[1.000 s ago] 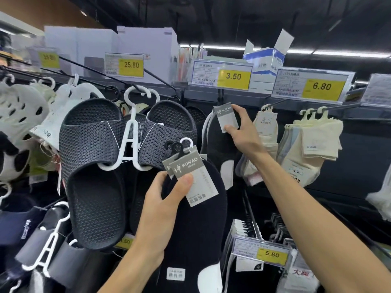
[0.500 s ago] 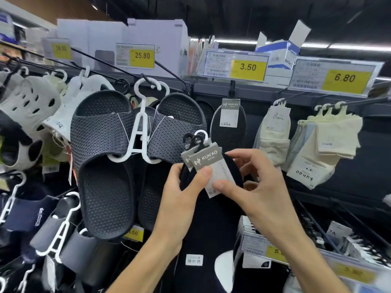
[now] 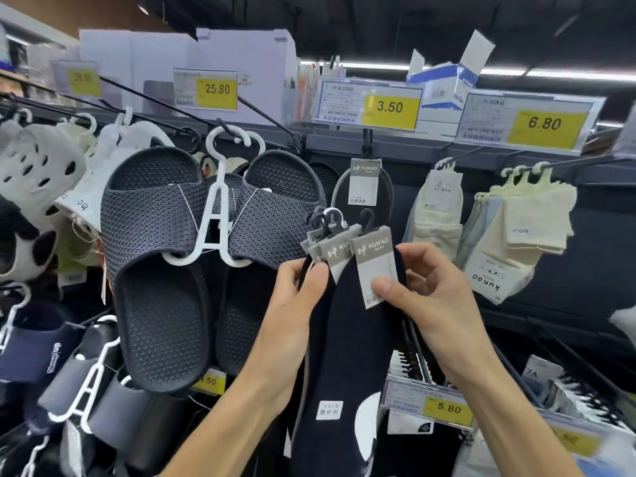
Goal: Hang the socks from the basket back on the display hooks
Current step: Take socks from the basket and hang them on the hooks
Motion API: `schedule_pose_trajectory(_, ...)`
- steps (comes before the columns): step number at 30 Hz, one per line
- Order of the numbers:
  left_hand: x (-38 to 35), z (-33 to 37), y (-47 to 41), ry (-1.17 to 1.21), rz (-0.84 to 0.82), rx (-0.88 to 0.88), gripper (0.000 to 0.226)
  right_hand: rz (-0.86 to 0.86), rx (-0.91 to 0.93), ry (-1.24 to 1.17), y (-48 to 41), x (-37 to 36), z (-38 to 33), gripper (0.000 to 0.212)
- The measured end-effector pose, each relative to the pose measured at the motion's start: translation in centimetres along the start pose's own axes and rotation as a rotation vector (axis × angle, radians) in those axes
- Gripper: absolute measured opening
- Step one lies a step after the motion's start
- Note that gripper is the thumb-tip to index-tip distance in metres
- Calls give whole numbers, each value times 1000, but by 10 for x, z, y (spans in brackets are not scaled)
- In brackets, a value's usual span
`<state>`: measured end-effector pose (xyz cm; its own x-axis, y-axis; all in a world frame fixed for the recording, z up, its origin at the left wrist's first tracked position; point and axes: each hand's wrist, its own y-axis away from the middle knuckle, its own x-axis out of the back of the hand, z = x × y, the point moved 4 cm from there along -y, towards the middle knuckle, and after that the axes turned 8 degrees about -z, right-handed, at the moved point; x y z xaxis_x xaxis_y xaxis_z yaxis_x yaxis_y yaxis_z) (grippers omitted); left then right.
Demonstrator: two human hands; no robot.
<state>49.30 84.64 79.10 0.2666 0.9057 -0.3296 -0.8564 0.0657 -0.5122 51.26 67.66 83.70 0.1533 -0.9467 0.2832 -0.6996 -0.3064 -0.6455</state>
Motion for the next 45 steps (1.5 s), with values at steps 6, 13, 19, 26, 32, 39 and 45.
schedule_pose_trajectory(6,1,3,-3,-17,6,-58,40,-98,15,44,0,-3,-3,30)
schedule_pose_trajectory(13,6,11,-3,-58,-5,-131,42,-197,-25,-100,-10,2,1,27)
schedule_pose_trajectory(19,18,13,0,-130,64,-133,38,95,0,-216,-55,39,-3,36)
schedule_pose_trajectory(26,17,13,1,-174,43,-98,41,238,-23,64,-116,62,1,52)
schedule_pose_trajectory(32,16,11,1,-172,35,-95,40,180,42,204,-144,41,7,57)
schedule_pose_trajectory(39,18,10,1,-204,21,-95,33,113,84,285,-150,26,19,59)
schedule_pose_trajectory(45,16,9,0,-219,17,-89,36,155,2,462,-139,30,12,61)
